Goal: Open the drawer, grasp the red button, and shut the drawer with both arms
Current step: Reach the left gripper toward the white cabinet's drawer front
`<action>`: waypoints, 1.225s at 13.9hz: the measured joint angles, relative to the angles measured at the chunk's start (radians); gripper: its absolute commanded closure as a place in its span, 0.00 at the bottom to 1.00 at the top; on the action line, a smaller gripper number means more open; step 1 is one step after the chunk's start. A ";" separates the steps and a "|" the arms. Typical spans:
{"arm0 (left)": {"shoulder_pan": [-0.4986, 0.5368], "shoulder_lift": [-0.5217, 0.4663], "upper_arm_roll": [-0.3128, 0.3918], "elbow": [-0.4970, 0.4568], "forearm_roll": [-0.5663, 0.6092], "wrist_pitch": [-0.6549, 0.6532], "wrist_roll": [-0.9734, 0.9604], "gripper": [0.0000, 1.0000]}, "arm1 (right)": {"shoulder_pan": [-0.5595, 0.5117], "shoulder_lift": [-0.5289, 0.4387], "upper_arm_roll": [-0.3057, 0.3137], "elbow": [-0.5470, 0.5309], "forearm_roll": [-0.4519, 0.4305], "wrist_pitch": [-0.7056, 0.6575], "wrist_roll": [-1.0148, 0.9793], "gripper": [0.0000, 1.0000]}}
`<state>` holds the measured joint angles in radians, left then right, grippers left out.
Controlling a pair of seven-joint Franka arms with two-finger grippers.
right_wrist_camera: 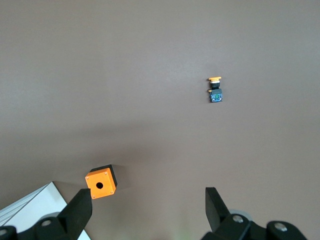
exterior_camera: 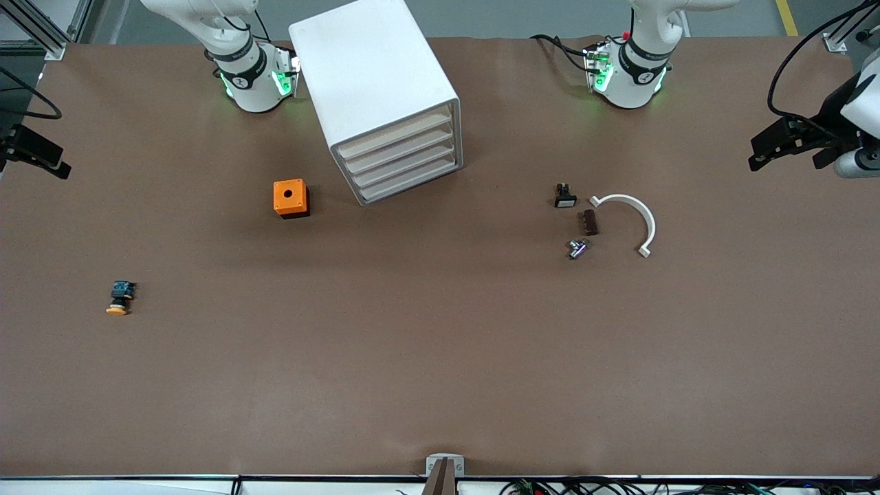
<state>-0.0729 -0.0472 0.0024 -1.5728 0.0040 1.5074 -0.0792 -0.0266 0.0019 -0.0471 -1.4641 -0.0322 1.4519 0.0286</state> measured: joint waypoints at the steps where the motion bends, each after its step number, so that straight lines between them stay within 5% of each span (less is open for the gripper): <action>1: 0.000 0.000 0.000 0.000 0.000 0.000 0.000 0.00 | 0.000 0.000 0.000 0.000 0.000 0.000 0.000 0.00; 9: -0.001 0.019 -0.003 -0.003 -0.006 -0.008 0.001 0.00 | 0.000 0.000 0.000 0.000 0.000 0.000 0.000 0.00; 17: -0.012 0.221 -0.040 -0.025 -0.208 -0.014 0.141 0.00 | 0.000 0.001 0.000 0.002 0.000 0.000 0.000 0.00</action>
<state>-0.0847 0.1735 -0.0372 -1.5980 -0.2036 1.4937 0.0622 -0.0266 0.0030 -0.0471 -1.4616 -0.0322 1.4519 0.0286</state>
